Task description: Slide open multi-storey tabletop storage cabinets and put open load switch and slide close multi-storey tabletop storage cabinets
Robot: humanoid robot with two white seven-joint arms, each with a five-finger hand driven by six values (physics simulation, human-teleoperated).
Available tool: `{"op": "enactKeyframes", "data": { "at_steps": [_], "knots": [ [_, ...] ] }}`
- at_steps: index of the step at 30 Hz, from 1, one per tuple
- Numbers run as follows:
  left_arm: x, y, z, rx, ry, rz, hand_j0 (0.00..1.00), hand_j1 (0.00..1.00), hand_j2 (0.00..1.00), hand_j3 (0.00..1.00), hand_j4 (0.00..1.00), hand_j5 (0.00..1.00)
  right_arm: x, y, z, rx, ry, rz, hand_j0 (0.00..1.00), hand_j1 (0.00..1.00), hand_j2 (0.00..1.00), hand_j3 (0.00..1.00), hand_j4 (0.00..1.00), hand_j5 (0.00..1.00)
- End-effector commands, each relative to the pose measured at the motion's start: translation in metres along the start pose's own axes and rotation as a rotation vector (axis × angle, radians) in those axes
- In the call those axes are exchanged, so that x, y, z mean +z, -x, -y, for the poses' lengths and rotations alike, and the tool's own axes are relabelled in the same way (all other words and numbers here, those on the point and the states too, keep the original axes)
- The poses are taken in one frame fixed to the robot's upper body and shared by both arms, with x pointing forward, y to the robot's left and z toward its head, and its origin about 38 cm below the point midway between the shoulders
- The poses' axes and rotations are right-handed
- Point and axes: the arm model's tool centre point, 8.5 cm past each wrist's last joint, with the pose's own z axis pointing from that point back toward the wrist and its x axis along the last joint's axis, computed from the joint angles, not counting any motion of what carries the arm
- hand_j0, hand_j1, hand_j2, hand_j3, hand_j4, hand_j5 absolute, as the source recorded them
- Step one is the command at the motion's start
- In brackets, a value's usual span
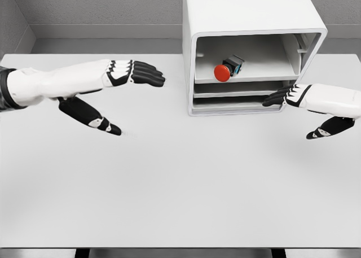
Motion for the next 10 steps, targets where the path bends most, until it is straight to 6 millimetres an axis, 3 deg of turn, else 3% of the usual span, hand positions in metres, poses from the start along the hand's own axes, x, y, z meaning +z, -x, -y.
{"op": "enactKeyframes", "data": {
  "at_steps": [1,10],
  "knots": [
    [0.018,-0.003,-0.012,-0.026,0.001,-0.051,1.0,1.0,1.0,1.0,1.0,1.0,0.001,0.0,0.001,-0.006,0.003,-0.001,1.0,1.0,1.0,1.0,1.0,1.0],
    [0.019,0.001,0.0,0.009,0.008,-0.057,1.0,1.0,1.0,1.0,1.0,1.0,0.0,0.0,0.0,-0.006,0.002,0.001,1.0,1.0,1.0,1.0,1.0,1.0]
  ]
}}
